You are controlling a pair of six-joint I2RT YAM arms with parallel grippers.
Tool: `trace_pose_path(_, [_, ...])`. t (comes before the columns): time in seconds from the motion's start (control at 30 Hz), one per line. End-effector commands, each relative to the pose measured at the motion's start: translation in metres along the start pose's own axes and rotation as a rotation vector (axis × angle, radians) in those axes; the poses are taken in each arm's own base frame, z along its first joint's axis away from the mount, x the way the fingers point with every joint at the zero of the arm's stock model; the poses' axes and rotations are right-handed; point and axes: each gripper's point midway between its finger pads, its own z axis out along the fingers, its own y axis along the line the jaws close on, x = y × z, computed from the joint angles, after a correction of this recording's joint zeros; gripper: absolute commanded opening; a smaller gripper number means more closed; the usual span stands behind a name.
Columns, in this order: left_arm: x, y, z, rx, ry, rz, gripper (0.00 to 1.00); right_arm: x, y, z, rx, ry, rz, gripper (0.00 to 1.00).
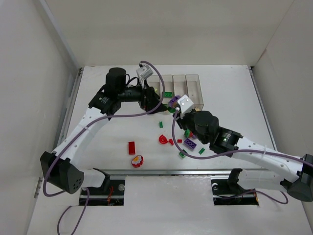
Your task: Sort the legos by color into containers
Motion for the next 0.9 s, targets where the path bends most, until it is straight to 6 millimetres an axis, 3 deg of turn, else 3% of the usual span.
trace_pose_path(0.0, [-0.035, -0.021, 0.005, 0.015, -0.072, -0.004, 0.96, -0.042, -0.006, -0.007, 0.005, -0.122, 0.064, 0.0])
trace_pose_path(0.13, [-0.043, -0.031, 0.011, 0.039, -0.098, 0.0, 1.0, -0.045, -0.004, -0.005, -0.005, -0.126, 0.064, 0.0])
trace_pose_path(0.23, [-0.045, -0.022, 0.016, 0.017, -0.103, -0.025, 0.97, -0.045, -0.001, -0.004, -0.019, -0.121, 0.068, 0.0])
trace_pose_path(0.37, [-0.026, 0.002, 0.028, -0.029, -0.056, -0.034, 0.91, -0.046, 0.002, -0.004, -0.033, -0.123, 0.077, 0.0])
trace_pose_path(0.47, [-0.024, 0.004, 0.033, -0.01, -0.05, -0.054, 0.87, -0.044, 0.006, -0.002, -0.045, -0.117, 0.082, 0.0])
trace_pose_path(0.63, [-0.031, 0.003, 0.038, 0.018, -0.059, -0.056, 0.71, -0.044, 0.006, -0.002, -0.045, -0.117, 0.091, 0.0])
trace_pose_path(0.77, [-0.029, -0.001, 0.04, 0.057, -0.048, -0.067, 0.53, -0.044, 0.006, -0.002, -0.046, -0.116, 0.1, 0.0])
trace_pose_path(0.87, [-0.027, -0.007, 0.039, 0.085, -0.04, -0.076, 0.35, -0.041, 0.008, 0.001, -0.047, -0.108, 0.096, 0.0])
